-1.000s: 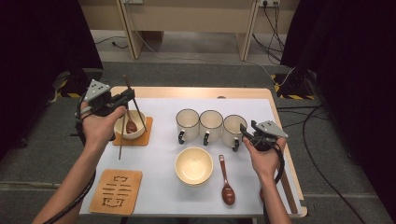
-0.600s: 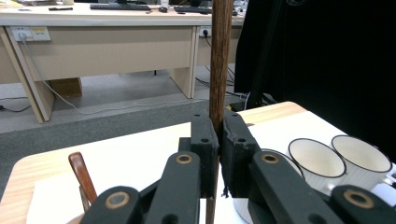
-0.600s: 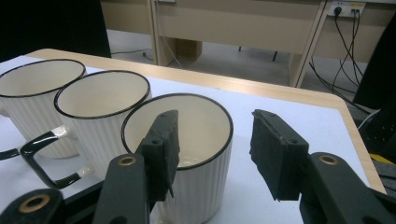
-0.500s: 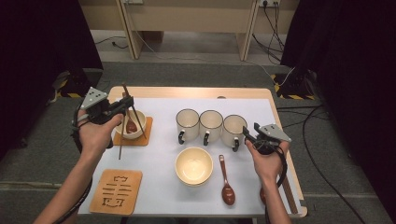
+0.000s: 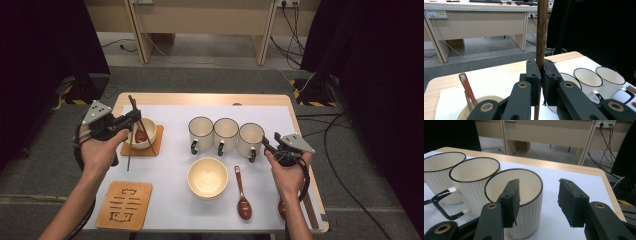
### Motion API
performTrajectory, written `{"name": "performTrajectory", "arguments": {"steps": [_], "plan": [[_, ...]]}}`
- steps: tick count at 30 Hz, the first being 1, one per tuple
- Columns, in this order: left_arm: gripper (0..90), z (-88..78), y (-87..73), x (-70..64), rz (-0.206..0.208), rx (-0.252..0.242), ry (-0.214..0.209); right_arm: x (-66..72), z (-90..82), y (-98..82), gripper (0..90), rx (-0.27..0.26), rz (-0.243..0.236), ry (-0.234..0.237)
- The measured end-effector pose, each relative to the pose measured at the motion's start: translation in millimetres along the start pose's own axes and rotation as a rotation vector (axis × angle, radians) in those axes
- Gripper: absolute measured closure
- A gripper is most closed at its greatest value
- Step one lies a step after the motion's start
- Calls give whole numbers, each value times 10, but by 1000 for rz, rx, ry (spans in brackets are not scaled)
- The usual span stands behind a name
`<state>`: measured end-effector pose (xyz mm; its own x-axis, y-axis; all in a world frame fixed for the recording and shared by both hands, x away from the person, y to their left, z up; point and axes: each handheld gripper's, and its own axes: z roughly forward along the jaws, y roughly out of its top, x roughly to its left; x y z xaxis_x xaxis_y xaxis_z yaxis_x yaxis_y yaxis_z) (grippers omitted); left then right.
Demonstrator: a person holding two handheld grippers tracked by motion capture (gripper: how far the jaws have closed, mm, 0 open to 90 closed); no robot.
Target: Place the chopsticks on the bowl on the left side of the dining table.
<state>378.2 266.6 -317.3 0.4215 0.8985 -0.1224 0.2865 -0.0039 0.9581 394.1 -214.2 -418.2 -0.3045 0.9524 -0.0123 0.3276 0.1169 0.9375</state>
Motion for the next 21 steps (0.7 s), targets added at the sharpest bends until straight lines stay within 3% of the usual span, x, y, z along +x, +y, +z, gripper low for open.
{"name": "performTrajectory", "arguments": {"steps": [21], "plan": [[835, -206, -127, 1, -3, 8, -8, -21, -24, 17, 522, -6, 8, -4]]}}
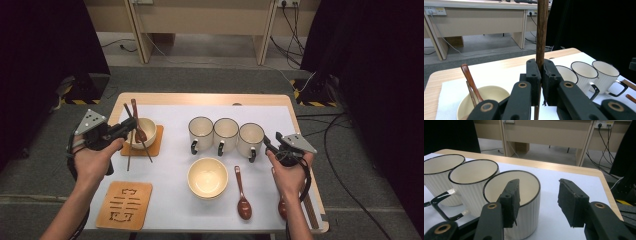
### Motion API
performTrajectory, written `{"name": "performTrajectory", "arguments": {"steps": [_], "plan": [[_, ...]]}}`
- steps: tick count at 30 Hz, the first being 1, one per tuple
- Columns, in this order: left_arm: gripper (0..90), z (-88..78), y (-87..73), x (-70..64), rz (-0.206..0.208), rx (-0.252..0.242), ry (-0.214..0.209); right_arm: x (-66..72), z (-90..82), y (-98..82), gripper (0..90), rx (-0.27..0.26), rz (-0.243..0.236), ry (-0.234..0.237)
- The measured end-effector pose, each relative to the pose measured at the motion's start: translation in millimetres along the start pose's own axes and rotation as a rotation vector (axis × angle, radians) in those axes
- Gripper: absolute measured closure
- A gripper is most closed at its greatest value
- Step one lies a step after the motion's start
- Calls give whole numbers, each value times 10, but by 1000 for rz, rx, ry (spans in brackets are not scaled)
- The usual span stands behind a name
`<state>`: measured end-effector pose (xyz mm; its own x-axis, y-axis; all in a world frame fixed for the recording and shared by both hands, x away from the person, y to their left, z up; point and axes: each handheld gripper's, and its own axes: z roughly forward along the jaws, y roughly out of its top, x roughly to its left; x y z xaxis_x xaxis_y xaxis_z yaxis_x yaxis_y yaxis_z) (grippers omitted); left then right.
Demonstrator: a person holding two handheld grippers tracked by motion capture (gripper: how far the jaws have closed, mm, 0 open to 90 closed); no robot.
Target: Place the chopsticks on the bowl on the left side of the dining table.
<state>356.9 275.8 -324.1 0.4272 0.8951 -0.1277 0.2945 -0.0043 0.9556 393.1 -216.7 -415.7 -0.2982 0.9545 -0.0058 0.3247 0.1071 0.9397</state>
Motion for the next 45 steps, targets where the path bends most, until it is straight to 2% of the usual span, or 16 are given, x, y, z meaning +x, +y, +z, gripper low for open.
{"name": "performTrajectory", "arguments": {"steps": [10, 16, 22, 33, 45], "plan": [[835, -144, -80, -26, 1, 9, -14, 2, -15, 10, 522, -5, 0, -2], [835, -305, -137, -2, -11, 13, -15, -2, -21, 12, 523, -9, 8, 3], [835, -412, -181, -16, 0, 20, -17, -10, -39, 23, 523, -6, 12, -1], [835, -735, -335, 24, -3, 35, 6, -29, -44, 13, 523, -9, 18, -3], [835, -976, -366, 56, 6, 25, 32, -68, -72, 32, 523, -22, 15, -13]]}}
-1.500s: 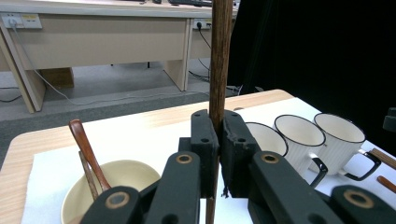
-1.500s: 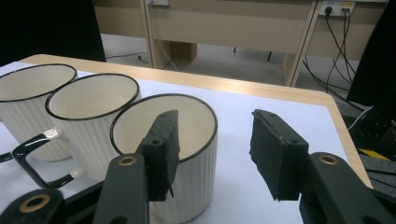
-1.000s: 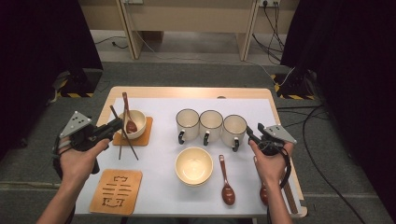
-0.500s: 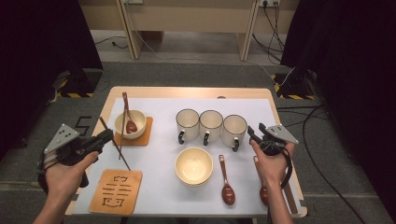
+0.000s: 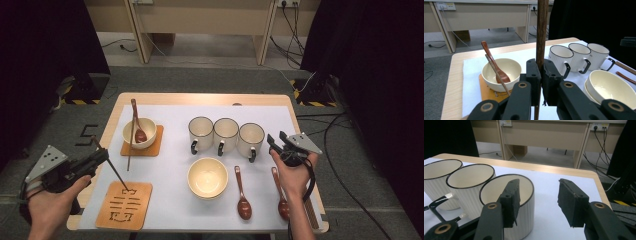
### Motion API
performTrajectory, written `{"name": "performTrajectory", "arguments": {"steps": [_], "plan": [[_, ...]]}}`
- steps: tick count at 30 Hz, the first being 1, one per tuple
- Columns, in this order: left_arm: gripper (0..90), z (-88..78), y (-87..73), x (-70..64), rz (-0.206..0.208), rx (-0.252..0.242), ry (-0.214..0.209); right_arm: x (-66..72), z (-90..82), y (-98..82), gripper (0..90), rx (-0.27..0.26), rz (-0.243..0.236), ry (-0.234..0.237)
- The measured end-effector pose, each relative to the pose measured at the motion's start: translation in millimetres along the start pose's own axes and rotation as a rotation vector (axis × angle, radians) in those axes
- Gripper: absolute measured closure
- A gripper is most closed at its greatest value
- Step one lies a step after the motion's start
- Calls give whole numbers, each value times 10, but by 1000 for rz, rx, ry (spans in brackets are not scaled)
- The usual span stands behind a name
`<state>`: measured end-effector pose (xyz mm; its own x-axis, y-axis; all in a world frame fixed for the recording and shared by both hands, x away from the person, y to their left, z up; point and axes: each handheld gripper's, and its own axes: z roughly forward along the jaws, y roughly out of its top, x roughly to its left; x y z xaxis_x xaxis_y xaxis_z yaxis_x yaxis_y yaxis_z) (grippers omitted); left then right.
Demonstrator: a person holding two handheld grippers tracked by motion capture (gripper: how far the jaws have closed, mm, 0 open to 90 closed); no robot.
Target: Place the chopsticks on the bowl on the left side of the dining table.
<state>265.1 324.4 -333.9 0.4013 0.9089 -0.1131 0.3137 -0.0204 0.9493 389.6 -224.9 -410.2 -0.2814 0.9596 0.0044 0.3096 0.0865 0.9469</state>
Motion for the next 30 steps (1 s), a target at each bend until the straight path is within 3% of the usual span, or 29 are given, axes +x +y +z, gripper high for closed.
{"name": "performTrajectory", "arguments": {"steps": [7, 15, 20, 30], "plan": [[835, -9, 28, 97, 9, -5, 30, -6, -19, 13, 524, -5, 2, -1], [835, 124, 114, 343, -7, -17, 88, -16, -28, 9, 524, -5, 6, -7], [835, 299, 220, 504, -10, -19, 115, -23, -42, 16, 525, -7, 0, -12], [835, 638, 292, 635, -39, 14, 129, -23, -39, 16, 525, -6, 1, -11]]}}
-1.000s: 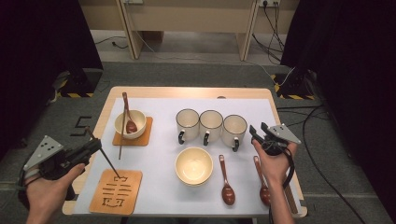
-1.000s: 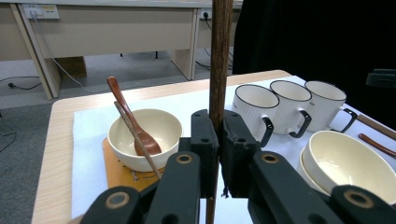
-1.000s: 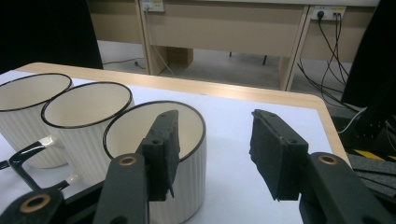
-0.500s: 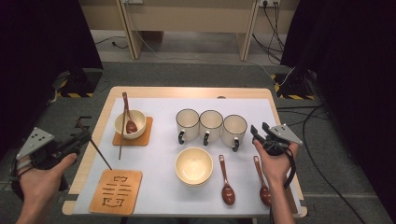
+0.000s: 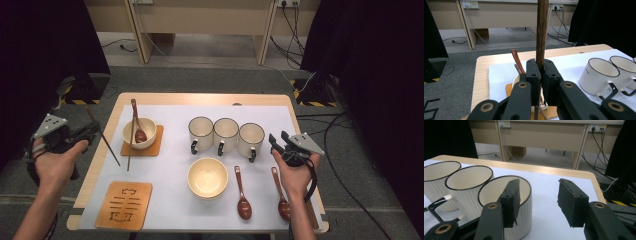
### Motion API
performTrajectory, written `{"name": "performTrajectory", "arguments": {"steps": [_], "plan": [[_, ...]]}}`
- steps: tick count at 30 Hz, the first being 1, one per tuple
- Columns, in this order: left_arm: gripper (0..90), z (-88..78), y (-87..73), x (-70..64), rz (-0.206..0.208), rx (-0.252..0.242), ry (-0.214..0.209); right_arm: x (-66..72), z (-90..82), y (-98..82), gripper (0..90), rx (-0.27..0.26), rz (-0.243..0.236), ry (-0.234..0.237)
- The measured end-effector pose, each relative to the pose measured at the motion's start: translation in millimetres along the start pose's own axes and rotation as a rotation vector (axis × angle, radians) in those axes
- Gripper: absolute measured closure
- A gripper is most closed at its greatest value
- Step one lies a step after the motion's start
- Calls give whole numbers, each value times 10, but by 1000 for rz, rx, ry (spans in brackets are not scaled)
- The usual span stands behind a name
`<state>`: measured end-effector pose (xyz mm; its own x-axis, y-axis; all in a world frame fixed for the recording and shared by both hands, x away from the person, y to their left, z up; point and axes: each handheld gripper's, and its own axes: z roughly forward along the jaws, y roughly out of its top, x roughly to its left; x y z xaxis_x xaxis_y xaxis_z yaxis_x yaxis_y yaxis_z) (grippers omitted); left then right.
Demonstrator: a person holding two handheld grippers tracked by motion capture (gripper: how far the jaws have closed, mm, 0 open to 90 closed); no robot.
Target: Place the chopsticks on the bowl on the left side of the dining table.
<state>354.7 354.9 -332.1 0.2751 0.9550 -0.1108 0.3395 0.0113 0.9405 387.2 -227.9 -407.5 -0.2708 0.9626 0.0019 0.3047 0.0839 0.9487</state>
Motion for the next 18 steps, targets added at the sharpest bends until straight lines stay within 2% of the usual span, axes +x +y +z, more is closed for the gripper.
{"name": "performTrajectory", "arguments": {"steps": [5, 9, 16, 18], "plan": [[835, 105, 19, -5, 2, 21, -4, 3, -9, 3, 525, -2, 4, 1], [836, 229, 28, 10, -4, 61, -5, -9, -18, 8, 526, -2, 2, 1], [836, 378, 14, 23, -11, 104, -8, -13, -20, 11, 527, -4, 8, -2], [836, 473, 0, 33, -18, 131, -6, -10, -16, 10, 527, -3, 7, -2]]}}
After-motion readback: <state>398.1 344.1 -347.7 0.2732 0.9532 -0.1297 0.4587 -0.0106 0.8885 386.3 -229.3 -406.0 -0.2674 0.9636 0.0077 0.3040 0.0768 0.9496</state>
